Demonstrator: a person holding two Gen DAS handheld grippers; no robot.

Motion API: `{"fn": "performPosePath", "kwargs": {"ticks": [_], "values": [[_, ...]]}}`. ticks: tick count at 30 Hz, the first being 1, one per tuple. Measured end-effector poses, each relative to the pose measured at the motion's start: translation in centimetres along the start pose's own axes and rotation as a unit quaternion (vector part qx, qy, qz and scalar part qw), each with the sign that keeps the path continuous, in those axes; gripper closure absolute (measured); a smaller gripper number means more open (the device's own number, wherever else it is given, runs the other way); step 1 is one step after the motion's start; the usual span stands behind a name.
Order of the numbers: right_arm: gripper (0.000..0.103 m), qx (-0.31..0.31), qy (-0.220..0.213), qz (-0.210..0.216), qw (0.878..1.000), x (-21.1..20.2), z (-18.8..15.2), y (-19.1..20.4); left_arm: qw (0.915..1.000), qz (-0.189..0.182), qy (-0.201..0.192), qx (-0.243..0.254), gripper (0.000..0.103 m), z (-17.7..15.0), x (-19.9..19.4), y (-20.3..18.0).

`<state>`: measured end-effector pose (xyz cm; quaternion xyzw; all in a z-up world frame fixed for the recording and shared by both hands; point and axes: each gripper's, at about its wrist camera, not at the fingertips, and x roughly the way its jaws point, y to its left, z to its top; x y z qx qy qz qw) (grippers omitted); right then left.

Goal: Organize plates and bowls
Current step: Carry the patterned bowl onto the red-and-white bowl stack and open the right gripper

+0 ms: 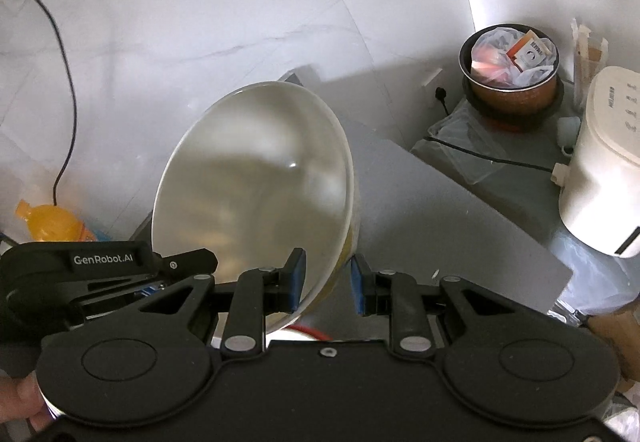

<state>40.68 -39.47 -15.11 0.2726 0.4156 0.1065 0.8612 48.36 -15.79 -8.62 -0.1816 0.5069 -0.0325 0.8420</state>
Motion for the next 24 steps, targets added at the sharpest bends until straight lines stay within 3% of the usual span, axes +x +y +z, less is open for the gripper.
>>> {"fn": "performPosePath", "kwargs": {"ticks": [10,24], "values": [[0.079,-0.005,-0.007,-0.012,1.000,-2.4,-3.4,1.4,0.9998,-0.016,0.005,0.011,0.094,-2.3,-2.5,1.7],[0.079,-0.004,0.005,-0.037,0.999,-3.9,-9.1,2.2,0.9990,-0.022,0.030,0.026,0.094,-6.9,-2.9,3.9]]}}
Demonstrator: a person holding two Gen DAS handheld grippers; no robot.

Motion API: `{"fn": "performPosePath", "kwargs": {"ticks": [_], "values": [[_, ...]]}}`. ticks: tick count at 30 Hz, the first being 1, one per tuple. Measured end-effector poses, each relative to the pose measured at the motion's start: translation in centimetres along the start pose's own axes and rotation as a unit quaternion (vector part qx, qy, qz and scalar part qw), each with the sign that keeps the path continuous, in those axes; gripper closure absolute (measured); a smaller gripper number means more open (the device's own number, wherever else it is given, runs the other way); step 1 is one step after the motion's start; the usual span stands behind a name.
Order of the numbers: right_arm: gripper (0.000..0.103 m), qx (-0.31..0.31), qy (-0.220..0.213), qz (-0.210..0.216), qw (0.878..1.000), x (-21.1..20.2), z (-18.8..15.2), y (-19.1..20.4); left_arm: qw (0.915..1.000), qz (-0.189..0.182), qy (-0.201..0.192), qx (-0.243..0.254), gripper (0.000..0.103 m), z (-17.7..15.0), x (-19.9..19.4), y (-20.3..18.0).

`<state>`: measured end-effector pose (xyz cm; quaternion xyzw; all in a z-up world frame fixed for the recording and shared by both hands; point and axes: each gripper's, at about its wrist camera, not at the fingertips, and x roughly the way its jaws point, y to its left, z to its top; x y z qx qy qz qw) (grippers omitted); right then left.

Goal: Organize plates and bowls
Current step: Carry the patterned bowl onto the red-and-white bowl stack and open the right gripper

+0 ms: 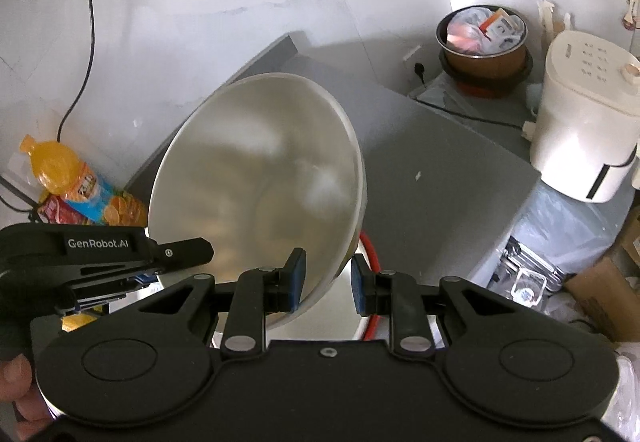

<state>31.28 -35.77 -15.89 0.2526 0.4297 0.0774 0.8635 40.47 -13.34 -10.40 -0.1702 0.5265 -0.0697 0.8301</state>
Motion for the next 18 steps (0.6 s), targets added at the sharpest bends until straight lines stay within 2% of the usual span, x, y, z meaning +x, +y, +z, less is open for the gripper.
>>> {"fn": "performPosePath", "kwargs": {"ticks": [12,18], "values": [[0.079,-0.006,0.029,-0.008,1.000,0.3,-2.7,0.7,0.9998,0.007,0.018,0.008,0.094,-2.3,-0.7,1.8],[0.079,0.012,0.044,-0.010,0.999,0.8,-3.4,0.5,0.9993,0.011,0.036,0.004,0.093,-3.3,-0.1,2.8]]}}
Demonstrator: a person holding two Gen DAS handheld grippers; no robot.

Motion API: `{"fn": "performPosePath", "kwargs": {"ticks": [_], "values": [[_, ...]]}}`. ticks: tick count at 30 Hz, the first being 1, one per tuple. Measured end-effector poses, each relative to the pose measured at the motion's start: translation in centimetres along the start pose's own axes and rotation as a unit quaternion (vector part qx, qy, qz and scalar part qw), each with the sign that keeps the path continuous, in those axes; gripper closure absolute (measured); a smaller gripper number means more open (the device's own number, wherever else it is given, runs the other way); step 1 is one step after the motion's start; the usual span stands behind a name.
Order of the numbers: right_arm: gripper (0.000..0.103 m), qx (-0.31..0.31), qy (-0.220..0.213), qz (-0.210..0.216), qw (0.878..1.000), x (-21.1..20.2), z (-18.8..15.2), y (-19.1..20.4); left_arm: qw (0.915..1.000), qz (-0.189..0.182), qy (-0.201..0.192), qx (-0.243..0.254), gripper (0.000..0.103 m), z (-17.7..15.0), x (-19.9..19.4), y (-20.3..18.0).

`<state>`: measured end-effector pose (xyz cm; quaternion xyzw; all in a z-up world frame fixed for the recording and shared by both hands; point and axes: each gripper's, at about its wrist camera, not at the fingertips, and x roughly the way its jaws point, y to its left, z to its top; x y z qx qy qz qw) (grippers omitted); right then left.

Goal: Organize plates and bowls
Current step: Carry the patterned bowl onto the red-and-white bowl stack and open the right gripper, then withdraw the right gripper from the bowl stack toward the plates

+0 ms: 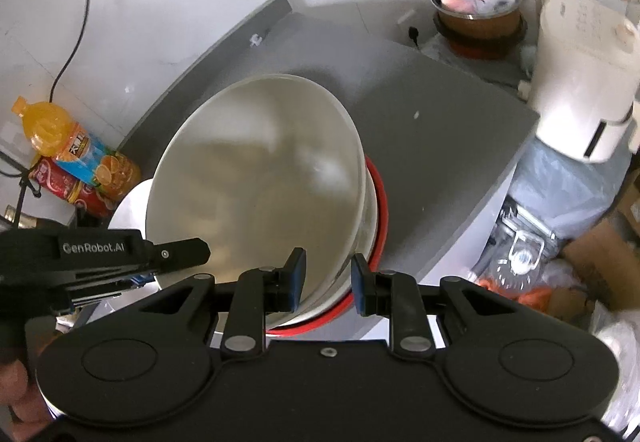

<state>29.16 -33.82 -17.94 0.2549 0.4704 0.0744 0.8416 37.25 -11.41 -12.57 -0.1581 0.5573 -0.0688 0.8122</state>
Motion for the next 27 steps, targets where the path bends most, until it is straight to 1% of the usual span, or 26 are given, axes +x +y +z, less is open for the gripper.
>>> {"fn": "performPosePath", "kwargs": {"ticks": [2,4,7,8,11,13,14,15,17,19,20,21,22,24,25,27], "values": [[0.078,0.004,0.006,-0.002,1.000,0.3,-0.1,0.0,0.9999,0.004,-0.002,0.015,0.093,-0.1,0.1,-0.1],[0.076,0.003,0.007,-0.008,1.000,0.5,-0.2,0.2,0.9998,0.007,0.006,0.016,0.093,0.0,0.3,-0.2],[0.072,0.003,0.009,-0.004,1.000,0.4,-0.1,0.3,0.9998,0.011,0.009,0.014,0.092,-0.1,0.3,0.0],[0.070,0.002,0.008,-0.002,1.000,0.2,-0.1,0.4,0.9998,0.013,0.006,0.014,0.089,-0.1,0.3,0.0],[0.064,-0.004,0.000,-0.002,1.000,-0.3,0.0,0.6,0.9997,0.021,0.002,0.013,0.088,0.0,-0.1,0.2],[0.055,-0.011,-0.006,-0.005,1.000,-0.8,0.0,0.9,0.9998,0.018,-0.002,0.011,0.085,0.1,-0.6,0.5],[0.054,-0.013,-0.009,-0.006,1.000,-1.1,0.0,1.0,0.9998,0.019,-0.004,0.010,0.083,0.1,-0.8,0.5],[0.054,-0.014,-0.012,-0.006,1.000,-1.3,-0.1,1.0,0.9997,0.020,-0.007,0.010,0.082,0.1,-1.2,0.6],[0.054,-0.014,-0.017,-0.006,1.000,-1.7,-0.2,1.0,0.9996,0.023,-0.013,0.013,0.074,0.1,-1.7,0.6],[0.055,-0.020,-0.021,-0.006,1.000,-1.8,-0.6,1.1,0.9993,0.027,-0.018,0.017,0.069,0.0,-2.4,0.8],[0.058,-0.022,-0.017,-0.008,1.000,-1.6,-0.8,1.1,0.9992,0.027,-0.022,0.018,0.066,-0.2,-2.7,0.9],[0.067,-0.022,-0.014,-0.007,1.000,-1.5,-0.9,1.0,0.9991,0.028,-0.026,0.020,0.065,-0.3,-3.1,1.1],[0.071,-0.021,-0.009,-0.007,1.000,-1.3,-1.1,1.0,0.9989,0.029,-0.029,0.021,0.062,-0.5,-3.4,1.3],[0.071,-0.013,-0.004,-0.011,1.000,-1.2,-1.7,1.0,0.9986,0.031,-0.036,0.023,0.057,-0.7,-3.9,1.5],[0.070,-0.011,-0.005,-0.013,1.000,-1.3,-1.9,1.1,0.9984,0.034,-0.039,0.023,0.053,-0.9,-4.3,1.8],[0.068,-0.013,-0.012,-0.011,1.000,-1.7,-2.4,1.6,0.9981,0.033,-0.048,0.021,0.049,-1.2,-5.1,2.5]]}}
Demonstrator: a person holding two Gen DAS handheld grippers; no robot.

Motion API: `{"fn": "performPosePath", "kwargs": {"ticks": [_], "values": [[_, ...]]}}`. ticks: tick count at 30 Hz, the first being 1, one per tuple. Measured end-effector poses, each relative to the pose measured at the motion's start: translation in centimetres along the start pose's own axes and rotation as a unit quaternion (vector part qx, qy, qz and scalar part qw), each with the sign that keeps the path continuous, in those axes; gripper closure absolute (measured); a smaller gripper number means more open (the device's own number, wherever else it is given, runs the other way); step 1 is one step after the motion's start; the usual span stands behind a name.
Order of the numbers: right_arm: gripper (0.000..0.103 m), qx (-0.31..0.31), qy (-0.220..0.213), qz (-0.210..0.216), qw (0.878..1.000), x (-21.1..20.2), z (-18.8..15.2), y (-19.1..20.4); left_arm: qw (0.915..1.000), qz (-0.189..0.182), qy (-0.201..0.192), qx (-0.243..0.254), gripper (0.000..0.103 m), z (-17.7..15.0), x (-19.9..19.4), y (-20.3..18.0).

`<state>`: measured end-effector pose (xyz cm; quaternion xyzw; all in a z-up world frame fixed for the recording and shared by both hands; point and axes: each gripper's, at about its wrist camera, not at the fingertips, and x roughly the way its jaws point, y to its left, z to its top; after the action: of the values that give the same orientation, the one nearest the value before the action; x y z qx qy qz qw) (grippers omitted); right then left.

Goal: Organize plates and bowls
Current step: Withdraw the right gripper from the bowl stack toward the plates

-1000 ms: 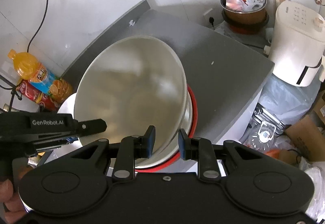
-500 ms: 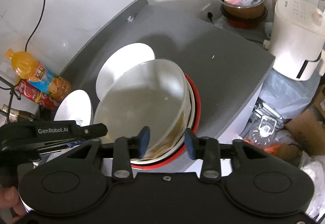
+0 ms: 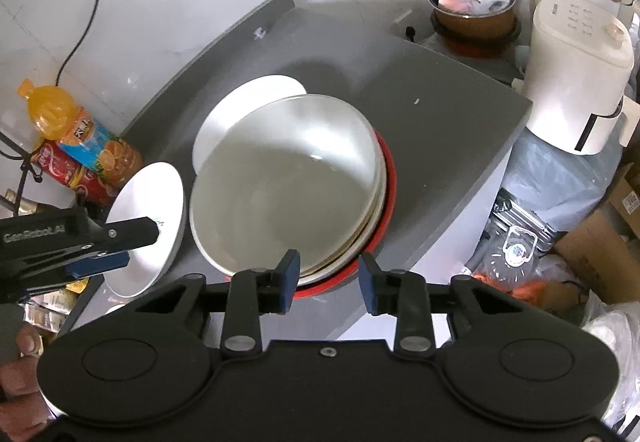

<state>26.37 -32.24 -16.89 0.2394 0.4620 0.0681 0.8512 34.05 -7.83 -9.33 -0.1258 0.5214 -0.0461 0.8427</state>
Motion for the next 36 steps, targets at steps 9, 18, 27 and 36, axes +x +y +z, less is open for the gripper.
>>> {"fn": "performPosePath", "kwargs": {"ticks": [9,18,27,36], "values": [[0.013,-0.047,-0.048,-0.010,0.998,-2.0,-2.1,3.2,0.9986,0.027,-0.045,-0.006,0.028,-1.7,-3.7,3.5],[0.000,-0.088,-0.045,0.014,0.995,-2.6,-3.6,6.8,0.9995,0.018,-0.025,-0.003,0.013,-3.6,-6.3,6.9],[0.000,-0.138,-0.029,0.024,0.990,-2.4,-5.2,10.7,0.9989,0.036,-0.024,-0.017,0.010,-5.2,-8.5,10.2],[0.000,-0.203,-0.011,0.042,0.978,-2.2,-6.4,14.4,0.9975,0.052,-0.021,-0.044,0.010,-7.2,-9.7,12.7]]}}
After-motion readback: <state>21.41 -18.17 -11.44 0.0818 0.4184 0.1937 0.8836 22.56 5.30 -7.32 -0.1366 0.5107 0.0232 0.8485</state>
